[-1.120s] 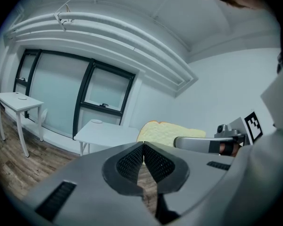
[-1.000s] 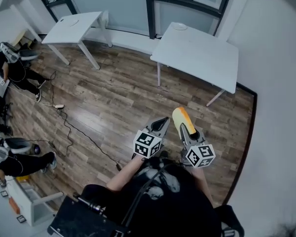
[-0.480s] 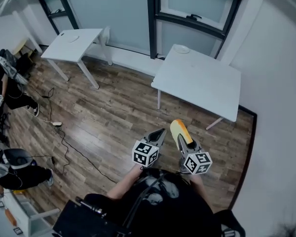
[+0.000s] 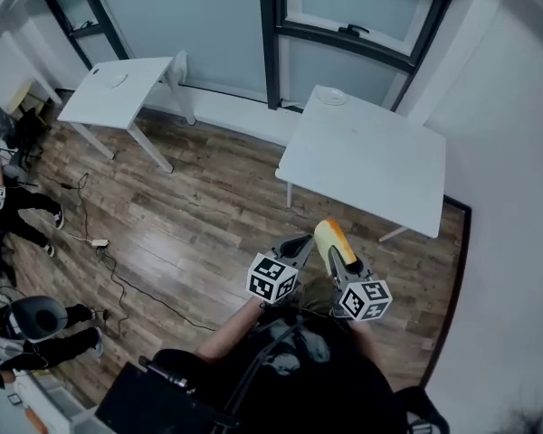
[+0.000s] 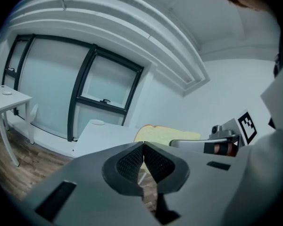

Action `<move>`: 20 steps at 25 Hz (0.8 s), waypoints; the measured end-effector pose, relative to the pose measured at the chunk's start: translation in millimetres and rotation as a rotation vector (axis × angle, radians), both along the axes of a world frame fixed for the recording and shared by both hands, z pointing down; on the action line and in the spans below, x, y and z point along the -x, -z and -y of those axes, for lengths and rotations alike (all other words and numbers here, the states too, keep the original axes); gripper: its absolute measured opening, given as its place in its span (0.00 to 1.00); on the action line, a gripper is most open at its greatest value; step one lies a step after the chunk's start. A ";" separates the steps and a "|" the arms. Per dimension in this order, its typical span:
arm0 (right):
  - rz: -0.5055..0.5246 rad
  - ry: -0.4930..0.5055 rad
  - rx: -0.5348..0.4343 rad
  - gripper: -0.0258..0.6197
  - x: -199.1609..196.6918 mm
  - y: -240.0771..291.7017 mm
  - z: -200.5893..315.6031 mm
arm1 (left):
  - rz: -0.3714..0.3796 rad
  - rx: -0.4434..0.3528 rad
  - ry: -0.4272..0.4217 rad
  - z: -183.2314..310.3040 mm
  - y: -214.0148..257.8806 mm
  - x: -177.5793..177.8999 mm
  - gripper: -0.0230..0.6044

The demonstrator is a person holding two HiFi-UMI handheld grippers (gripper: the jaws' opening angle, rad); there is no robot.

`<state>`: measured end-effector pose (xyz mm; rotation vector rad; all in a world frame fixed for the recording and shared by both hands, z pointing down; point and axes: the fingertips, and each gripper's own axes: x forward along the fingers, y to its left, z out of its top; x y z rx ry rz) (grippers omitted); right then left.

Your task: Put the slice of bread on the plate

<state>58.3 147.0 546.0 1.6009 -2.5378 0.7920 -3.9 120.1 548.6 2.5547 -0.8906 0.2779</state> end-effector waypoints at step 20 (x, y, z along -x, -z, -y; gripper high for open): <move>-0.012 0.116 0.015 0.19 -90.1 -15.3 263.8 | 0.053 0.056 0.111 254.9 -24.7 -70.6 0.05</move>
